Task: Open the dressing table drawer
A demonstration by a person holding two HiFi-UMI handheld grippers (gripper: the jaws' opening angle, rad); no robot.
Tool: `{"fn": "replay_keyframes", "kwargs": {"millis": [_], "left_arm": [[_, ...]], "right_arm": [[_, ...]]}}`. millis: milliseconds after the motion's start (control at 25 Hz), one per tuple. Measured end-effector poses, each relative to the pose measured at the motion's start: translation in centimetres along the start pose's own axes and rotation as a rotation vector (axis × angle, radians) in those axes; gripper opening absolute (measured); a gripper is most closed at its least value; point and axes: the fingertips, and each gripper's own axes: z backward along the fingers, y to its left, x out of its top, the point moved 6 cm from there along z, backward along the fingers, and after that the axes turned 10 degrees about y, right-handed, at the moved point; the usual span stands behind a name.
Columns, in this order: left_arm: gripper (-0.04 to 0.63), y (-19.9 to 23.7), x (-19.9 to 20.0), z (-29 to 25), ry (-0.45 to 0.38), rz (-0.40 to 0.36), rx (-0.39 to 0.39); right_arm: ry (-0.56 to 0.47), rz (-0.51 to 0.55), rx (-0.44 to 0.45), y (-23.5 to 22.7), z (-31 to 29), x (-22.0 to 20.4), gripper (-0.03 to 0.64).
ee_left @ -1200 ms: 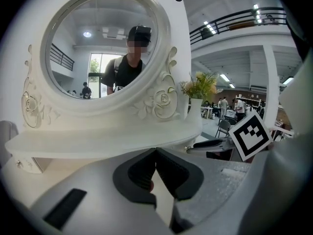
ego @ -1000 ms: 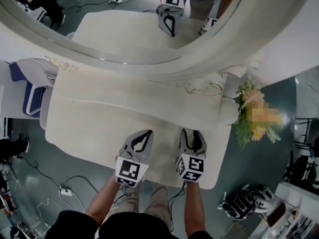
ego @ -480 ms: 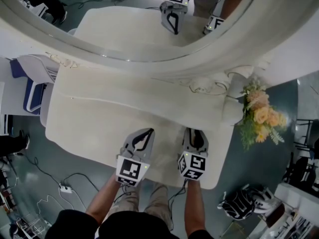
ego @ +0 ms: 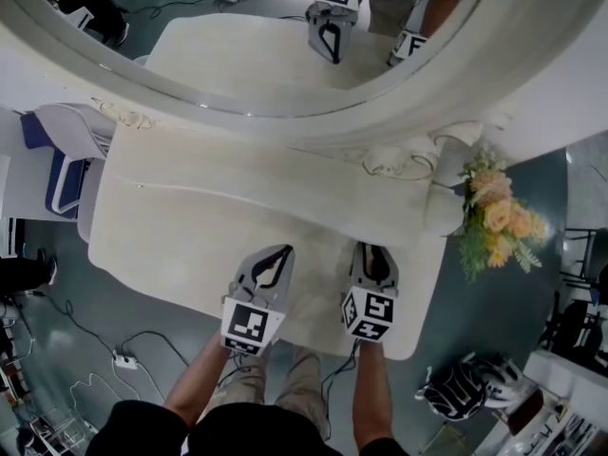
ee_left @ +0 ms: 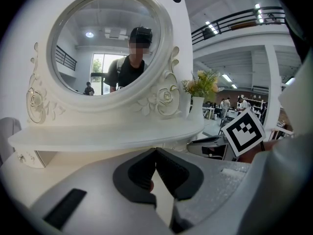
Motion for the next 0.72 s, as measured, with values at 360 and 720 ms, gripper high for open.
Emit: {"fn": "replay_keyframes", "kwargs": {"millis": [360,720], "left_arm": [[0.003,-0.1,0.0,0.9,-0.015,0.003,0.009],[0.003,-0.9,-0.3,1.9,-0.021,-0.011,-0.003]], "right_arm": [[0.01,-0.002,0.005,0.5,0.8,-0.7,0.095],[0.013,-0.007,0.008,1.1,1.8,-1.5,0.094]]}}
